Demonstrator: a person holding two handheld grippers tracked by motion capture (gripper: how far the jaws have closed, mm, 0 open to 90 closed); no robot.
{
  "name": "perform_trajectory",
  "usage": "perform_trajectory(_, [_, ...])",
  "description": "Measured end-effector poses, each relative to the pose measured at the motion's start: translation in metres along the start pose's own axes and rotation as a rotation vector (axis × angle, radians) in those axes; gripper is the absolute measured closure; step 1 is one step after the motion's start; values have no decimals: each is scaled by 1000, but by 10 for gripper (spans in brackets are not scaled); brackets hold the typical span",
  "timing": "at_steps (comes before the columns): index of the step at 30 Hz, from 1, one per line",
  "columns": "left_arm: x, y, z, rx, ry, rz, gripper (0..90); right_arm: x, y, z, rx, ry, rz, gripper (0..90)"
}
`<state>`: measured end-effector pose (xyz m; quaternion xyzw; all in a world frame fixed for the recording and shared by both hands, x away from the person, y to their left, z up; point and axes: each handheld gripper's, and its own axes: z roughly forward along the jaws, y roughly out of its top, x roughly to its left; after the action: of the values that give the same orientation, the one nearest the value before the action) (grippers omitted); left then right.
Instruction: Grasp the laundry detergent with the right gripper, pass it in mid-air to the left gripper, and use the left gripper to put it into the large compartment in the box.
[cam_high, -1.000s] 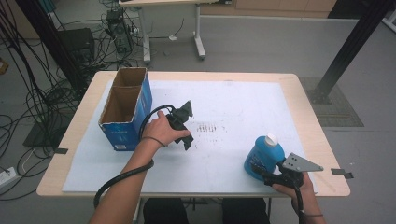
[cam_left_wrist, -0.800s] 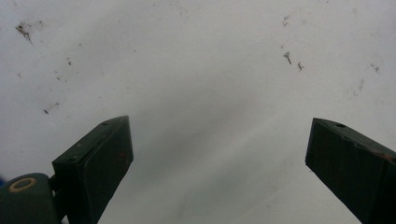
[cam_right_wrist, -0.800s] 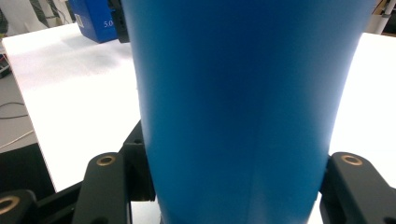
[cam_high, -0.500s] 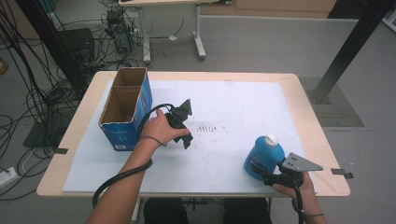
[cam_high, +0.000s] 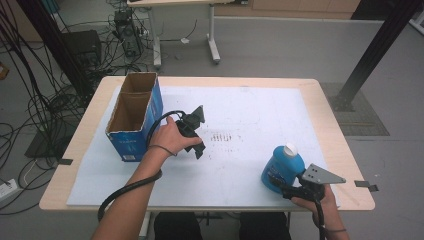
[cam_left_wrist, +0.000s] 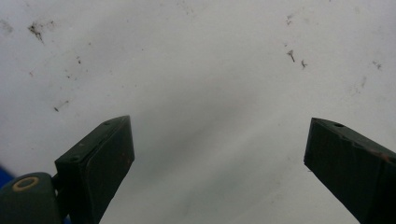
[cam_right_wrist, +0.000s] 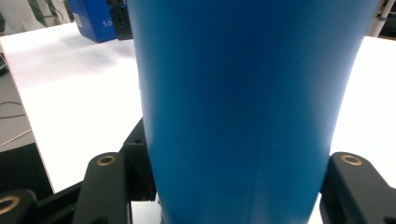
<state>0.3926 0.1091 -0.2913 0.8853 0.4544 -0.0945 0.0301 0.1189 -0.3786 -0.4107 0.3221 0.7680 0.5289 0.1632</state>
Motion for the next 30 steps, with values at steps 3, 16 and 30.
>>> perform_trajectory(3, [0, 0, 0, -2, -2, -1, 88, 0, -2, 0, -6, 0, 2, 410])
perform_trajectory(16, [0, -1, -4, 5, 9, -17, 82, -1, -1, 0, -6, 2, 0, 411])
perform_trajectory(30, [5, -2, -4, -3, 6, -30, 82, 0, -2, 0, -9, -2, -3, 412])
